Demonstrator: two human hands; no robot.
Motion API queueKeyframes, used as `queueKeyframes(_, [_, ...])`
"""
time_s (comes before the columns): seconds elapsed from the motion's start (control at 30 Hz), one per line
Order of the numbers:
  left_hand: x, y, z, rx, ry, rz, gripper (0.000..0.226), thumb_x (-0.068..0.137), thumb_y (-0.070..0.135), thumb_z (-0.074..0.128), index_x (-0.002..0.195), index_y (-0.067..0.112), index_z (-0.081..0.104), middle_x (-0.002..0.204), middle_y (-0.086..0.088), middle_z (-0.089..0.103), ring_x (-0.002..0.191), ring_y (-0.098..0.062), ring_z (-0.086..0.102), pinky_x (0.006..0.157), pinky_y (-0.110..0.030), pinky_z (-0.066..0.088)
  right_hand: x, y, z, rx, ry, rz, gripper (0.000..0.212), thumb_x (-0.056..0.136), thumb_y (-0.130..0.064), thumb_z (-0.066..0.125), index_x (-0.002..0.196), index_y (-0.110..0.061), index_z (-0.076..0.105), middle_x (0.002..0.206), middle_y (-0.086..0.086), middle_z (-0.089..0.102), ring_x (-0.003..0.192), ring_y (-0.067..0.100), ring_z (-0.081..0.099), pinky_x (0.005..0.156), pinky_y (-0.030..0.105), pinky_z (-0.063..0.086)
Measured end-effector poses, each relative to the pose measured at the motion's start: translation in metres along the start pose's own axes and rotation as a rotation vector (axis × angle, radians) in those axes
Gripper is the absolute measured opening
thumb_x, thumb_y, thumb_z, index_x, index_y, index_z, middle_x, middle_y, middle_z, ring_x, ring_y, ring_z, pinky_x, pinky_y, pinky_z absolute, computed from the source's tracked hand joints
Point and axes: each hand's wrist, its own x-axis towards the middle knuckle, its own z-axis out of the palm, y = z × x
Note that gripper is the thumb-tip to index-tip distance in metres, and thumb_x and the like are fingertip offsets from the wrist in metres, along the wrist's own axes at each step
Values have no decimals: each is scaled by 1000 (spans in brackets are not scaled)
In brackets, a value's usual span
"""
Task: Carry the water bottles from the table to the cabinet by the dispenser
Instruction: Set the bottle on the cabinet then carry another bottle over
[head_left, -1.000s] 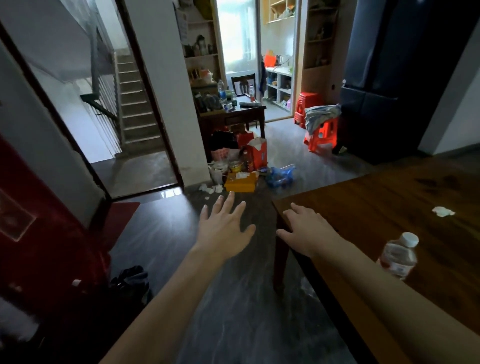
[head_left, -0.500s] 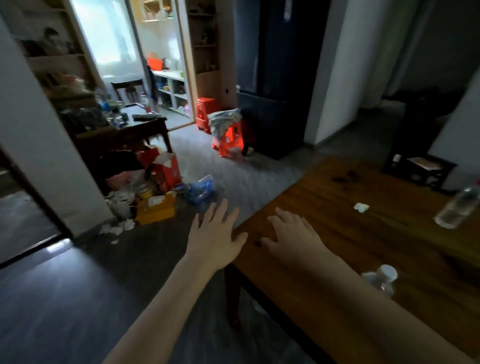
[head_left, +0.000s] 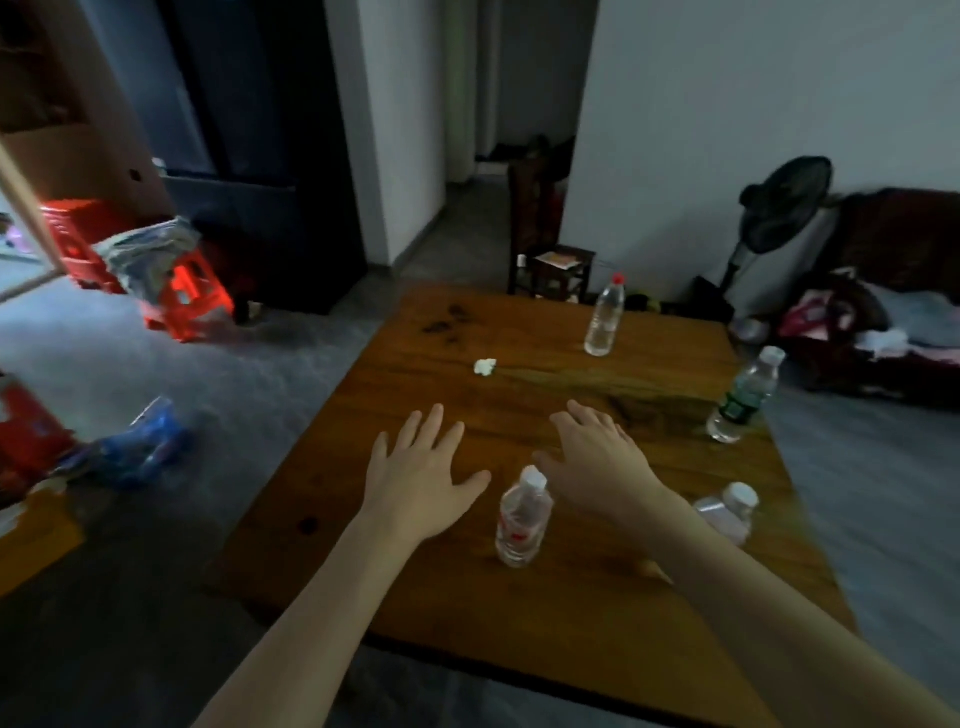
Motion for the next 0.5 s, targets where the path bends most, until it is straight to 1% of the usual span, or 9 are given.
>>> queueKeyframes(0.17, [18,32,7,8,-44,14,76,97,71,28,161,34,10,170,3,-9,157,-20,-6,124,-52,4,2,34,-1,28,-6,27,66,99,-49,48,155,-19,28,166,7,15,152,30,15,121,48,18])
queueKeyframes(0.3, [24,46,17,0,-78,-6,76,97,71,29,161,34,8,170,3,-8,157,-20,-4,124,-52,5,8,49,3,54,-32,7,66,99,-49,47,155,-19,27,166,8,15,152,30,16,121,49,19])
queueKeyframes(0.4, [25,54,28,-60,-124,-61,81,97,71,32,161,31,3,170,3,-3,157,-22,2,123,-53,11,13,61,9,70,-43,-10,66,99,-50,47,155,-19,27,166,7,16,151,30,17,121,48,20])
queueKeyframes(0.5, [23,58,43,-136,-153,-160,90,92,78,34,161,29,0,170,0,6,155,-25,13,121,-54,19,19,72,22,87,-82,-25,67,99,-49,49,155,-21,26,166,6,15,152,29,17,120,49,21])
